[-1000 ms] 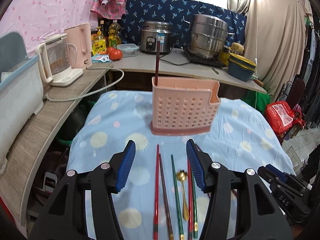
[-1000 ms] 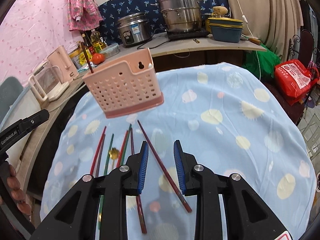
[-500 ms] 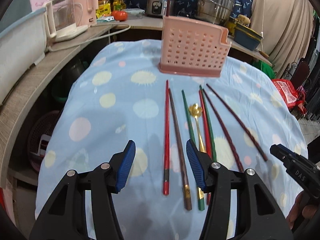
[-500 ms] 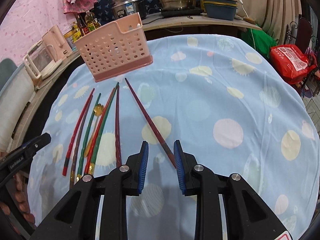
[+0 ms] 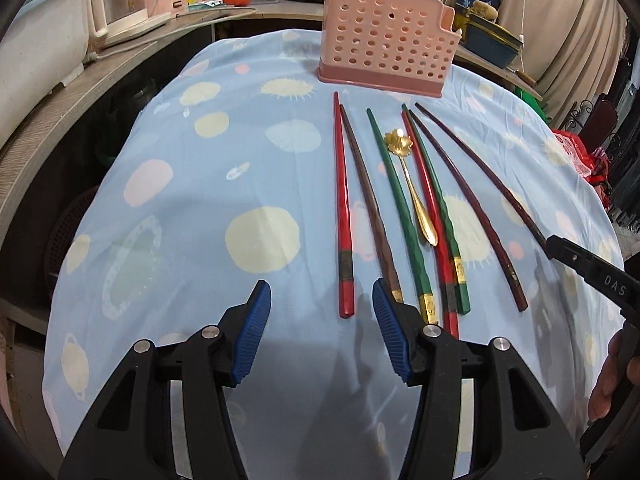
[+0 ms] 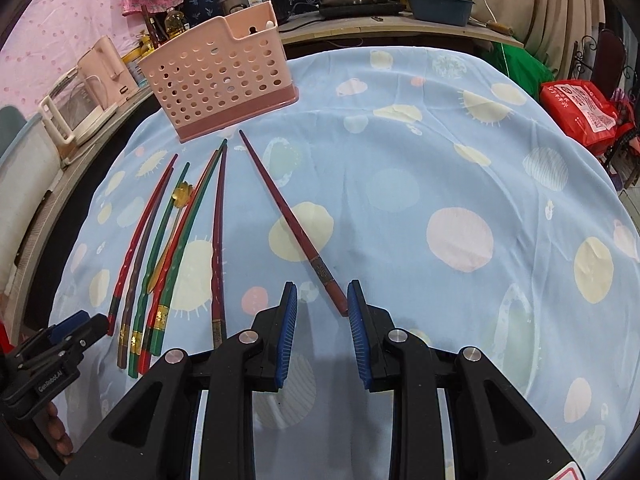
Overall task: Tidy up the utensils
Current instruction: 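Grasp a dark-brown chopstick with the right tool while the left tool grasps a red chopstick, then lift both chopsticks and lower them into the pink holder with both tools, then open both tools to release the chopsticks into the holder, then move both tools back down toward the remaining utensils, then grasp a dark-red chopstick with the right tool while the left tool grasps a dark-brown chopstick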
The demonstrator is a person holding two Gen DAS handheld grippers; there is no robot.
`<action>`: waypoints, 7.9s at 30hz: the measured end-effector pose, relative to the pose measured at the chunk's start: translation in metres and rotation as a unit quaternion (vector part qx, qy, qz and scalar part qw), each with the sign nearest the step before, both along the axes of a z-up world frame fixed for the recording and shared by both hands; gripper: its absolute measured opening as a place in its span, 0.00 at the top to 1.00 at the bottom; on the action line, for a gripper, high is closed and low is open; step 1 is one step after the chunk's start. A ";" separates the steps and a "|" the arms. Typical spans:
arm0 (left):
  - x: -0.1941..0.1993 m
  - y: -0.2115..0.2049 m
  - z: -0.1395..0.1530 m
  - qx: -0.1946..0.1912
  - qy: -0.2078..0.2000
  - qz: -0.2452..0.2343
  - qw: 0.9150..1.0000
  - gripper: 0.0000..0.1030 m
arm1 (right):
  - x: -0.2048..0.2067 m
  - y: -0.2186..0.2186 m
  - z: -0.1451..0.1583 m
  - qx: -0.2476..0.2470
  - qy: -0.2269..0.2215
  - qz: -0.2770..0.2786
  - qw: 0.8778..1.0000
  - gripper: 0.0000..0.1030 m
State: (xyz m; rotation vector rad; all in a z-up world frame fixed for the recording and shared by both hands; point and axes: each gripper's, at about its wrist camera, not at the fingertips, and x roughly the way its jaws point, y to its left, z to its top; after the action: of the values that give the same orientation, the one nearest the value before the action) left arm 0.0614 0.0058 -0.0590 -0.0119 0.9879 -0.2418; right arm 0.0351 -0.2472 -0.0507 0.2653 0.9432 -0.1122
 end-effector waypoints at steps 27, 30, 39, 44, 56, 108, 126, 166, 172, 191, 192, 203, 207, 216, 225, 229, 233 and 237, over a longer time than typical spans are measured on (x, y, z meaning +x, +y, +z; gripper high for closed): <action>0.014 -0.003 -0.006 -0.013 0.006 0.000 1.000 0.67 | 0.018 0.004 -0.010 -0.016 0.003 0.015 1.000 0.78; 0.014 -0.004 -0.006 -0.013 0.006 -0.003 1.000 0.71 | 0.019 0.005 -0.011 -0.016 0.004 0.018 1.000 0.86; 0.012 -0.005 -0.007 -0.019 0.009 -0.014 1.000 0.88 | 0.014 0.007 -0.012 -0.011 0.004 0.022 1.000 0.89; 0.010 -0.006 -0.007 -0.022 0.012 -0.018 1.000 0.93 | 0.008 0.010 -0.011 -0.005 0.003 0.024 1.000 0.90; -0.005 -0.005 0.010 -0.031 0.001 -0.024 0.999 0.93 | -0.014 0.014 0.005 0.009 -0.015 0.029 0.999 0.93; 0.075 -0.014 0.253 -0.068 -0.241 -0.025 0.968 0.93 | 0.058 -0.010 0.228 0.014 -0.247 0.037 0.968 0.94; 0.176 -0.036 0.334 -0.073 -0.336 -0.016 0.939 0.93 | 0.187 -0.008 0.306 0.050 -0.340 0.015 0.939 0.94; 0.171 -0.012 0.175 -0.044 -0.200 0.038 0.978 0.50 | 0.152 0.005 0.166 0.010 -0.233 0.020 0.972 0.52; 0.138 -0.012 0.168 -0.047 -0.188 0.028 0.981 0.49 | 0.113 0.011 0.157 0.014 -0.221 0.026 0.975 0.52; 0.054 -0.010 0.103 -0.041 -0.117 0.012 0.992 0.48 | 0.018 0.032 0.083 0.012 -0.129 0.051 0.990 0.52; 0.051 -0.010 0.101 -0.041 -0.114 0.012 0.993 0.48 | 0.015 0.033 0.080 0.013 -0.126 0.052 0.991 0.52; 0.018 -0.013 0.072 -0.024 -0.084 -0.001 0.996 0.48 | -0.011 0.047 0.048 0.015 -0.084 0.068 0.994 0.52; 0.006 -0.013 0.057 -0.019 -0.068 -0.008 0.997 0.48 | -0.019 0.050 0.036 0.016 -0.069 0.073 0.995 0.52; -0.017 -0.012 0.023 -0.011 -0.031 -0.021 0.999 0.48 | -0.026 0.057 0.013 0.012 -0.044 0.082 0.996 0.53; -0.019 -0.022 0.000 0.002 -0.006 -0.037 0.999 0.49 | -0.024 0.061 0.000 0.012 -0.028 0.086 0.996 0.54; -0.017 -0.023 -0.005 0.009 -0.003 -0.038 0.999 0.53 | -0.022 0.059 -0.002 0.013 -0.025 0.085 0.996 0.54; -0.016 -0.025 -0.006 0.016 -0.007 -0.040 0.999 0.54 | -0.018 0.060 -0.005 0.013 -0.022 0.087 0.996 0.57; -0.015 -0.025 -0.006 0.020 -0.011 -0.042 0.999 0.62 | -0.015 0.060 -0.009 0.012 -0.017 0.088 0.996 0.63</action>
State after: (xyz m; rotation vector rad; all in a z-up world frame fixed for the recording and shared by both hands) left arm 0.0459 -0.0190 -0.0651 0.0684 0.9720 -0.2989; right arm 0.0206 -0.1872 -0.0595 0.2038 0.9302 0.0657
